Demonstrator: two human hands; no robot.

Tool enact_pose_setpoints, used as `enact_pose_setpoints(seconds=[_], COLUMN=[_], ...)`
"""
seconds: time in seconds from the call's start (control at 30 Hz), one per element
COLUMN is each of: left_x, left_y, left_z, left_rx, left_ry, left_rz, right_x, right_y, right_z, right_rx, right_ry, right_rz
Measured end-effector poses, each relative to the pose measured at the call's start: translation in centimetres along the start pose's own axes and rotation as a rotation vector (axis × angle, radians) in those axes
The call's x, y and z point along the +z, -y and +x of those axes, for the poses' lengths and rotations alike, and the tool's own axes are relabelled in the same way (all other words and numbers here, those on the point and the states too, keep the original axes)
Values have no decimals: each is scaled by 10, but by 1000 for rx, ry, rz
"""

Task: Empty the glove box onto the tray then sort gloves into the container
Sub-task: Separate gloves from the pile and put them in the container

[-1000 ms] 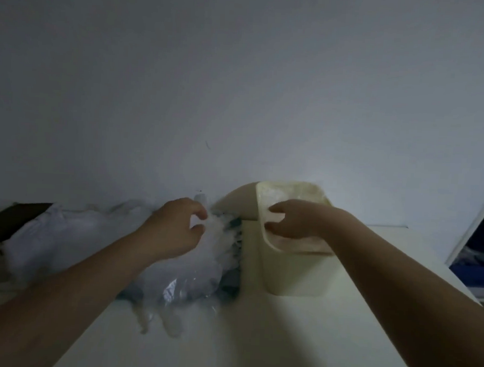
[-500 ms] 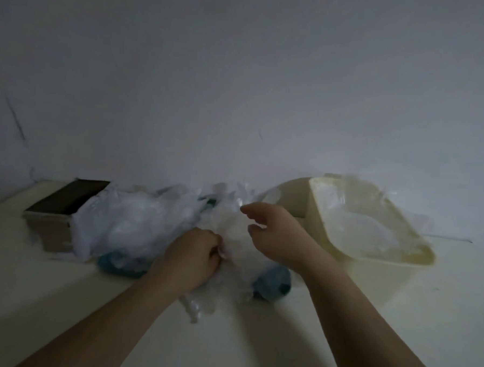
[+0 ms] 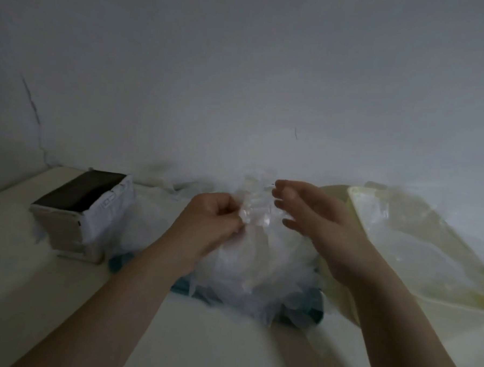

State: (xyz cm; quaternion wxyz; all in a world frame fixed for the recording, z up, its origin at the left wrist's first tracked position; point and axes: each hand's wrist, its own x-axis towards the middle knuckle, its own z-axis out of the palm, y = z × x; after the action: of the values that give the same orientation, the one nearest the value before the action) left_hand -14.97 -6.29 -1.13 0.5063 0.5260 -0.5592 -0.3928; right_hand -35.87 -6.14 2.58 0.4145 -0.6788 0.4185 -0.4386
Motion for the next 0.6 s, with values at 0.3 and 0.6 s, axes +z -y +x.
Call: enact_pose_setpoints(seconds=[0.3, 0.6], left_x=[7, -5], left_y=[2, -7], left_z=[-18, -12], left_rx=[626, 195], left_ry=[-57, -44], left_rz=[657, 371], right_x=[9, 17], right_y=[3, -10], right_z=[-4, 0], right_rx=[251, 210], right_ry=[325, 106], right_rz=[35, 140])
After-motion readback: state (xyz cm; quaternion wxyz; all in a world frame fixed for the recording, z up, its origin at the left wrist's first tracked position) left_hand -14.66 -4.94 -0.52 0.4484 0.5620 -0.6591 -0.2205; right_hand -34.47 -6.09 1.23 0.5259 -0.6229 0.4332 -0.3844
